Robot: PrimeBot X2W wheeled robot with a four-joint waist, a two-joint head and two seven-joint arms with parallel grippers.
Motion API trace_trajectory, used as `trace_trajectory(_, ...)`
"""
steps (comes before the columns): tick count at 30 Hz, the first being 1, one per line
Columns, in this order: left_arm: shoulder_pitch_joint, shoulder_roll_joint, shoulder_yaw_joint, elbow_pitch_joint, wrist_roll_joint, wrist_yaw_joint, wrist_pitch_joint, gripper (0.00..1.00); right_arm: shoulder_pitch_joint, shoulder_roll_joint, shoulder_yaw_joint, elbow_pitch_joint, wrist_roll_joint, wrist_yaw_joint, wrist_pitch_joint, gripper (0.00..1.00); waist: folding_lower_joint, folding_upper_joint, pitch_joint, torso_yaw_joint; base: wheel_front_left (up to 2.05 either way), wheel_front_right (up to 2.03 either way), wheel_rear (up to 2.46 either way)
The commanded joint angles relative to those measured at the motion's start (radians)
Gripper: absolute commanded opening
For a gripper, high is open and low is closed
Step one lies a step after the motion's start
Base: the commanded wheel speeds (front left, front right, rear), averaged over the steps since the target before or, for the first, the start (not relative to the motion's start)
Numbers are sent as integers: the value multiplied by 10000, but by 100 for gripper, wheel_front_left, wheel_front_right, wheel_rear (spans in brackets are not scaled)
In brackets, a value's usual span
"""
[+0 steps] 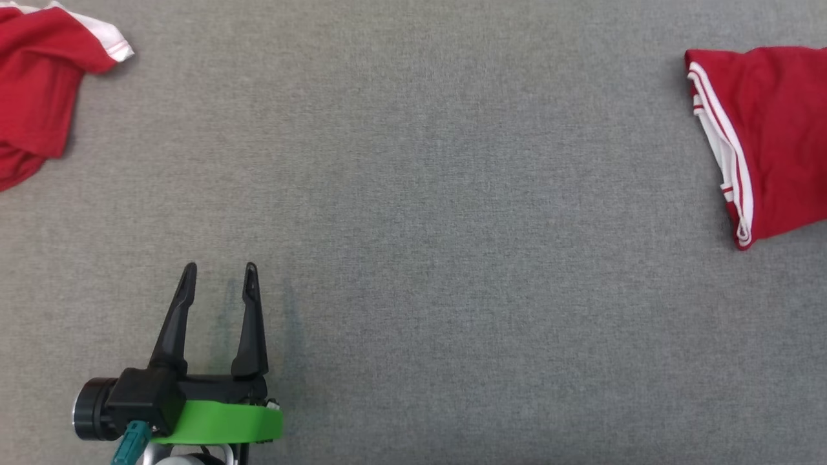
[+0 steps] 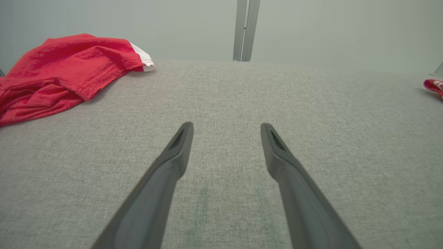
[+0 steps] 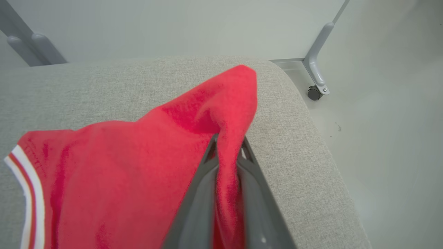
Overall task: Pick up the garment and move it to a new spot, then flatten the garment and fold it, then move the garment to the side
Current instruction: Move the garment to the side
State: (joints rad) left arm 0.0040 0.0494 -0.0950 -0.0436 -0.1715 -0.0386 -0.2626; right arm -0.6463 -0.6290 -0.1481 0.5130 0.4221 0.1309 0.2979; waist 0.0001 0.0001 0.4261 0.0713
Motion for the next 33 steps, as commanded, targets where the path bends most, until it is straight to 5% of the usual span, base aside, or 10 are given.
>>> trace_trajectory(1, -93, 24, 110, -92, 116, -22, -28, 100, -292, -98, -165, 64, -103, -8, -136, 0, -1, -1, 975, -703, 0, 0, 0)
trace_trajectory(10, -342, 24, 506, -279, 530, -328, -28, 100, -1373, -354, -953, 1331, -1357, -8, -628, 0, -1, -1, 1465, -796, 0, 0, 0)
trace_trajectory(11, -348, 24, 541, -289, 551, -352, -28, 100, -1535, -380, -1015, 1464, -1661, -8, -800, 38, -1, -1, 1470, -765, 0, 0, 0)
trace_trajectory(12, -343, 24, 569, -292, 541, -356, -28, 100, -1617, -421, -991, 1543, -1937, -7, -963, 57, -1, -1, 1466, -745, 0, 0, 0)
trace_trajectory(13, -328, 24, 589, -312, 519, -354, -28, 100, -1736, -399, -1055, 1668, -2218, -8, -1152, 100, -1, -1, 1451, -730, 0, 0, 0)
trace_trajectory(19, -233, 24, 517, -394, 307, -180, -28, 100, -2100, 98, -1401, 1628, -3722, -8, -2970, 100, -1, -1, 1053, -766, 0, 0, 0)
trace_trajectory(23, 187, 25, 535, -177, 33, -13, -28, 100, -1413, 1075, -1200, 917, -4204, -7, -4697, 100, -1, -1, 125, -962, 0, 0, 0)
trace_trajectory(33, 1651, 22, 1004, 612, -542, 404, -28, 100, 3225, 3545, 296, -2171, -4109, -8, -5628, 100, -1, -1, -3341, -1392, 0, 0, 0)
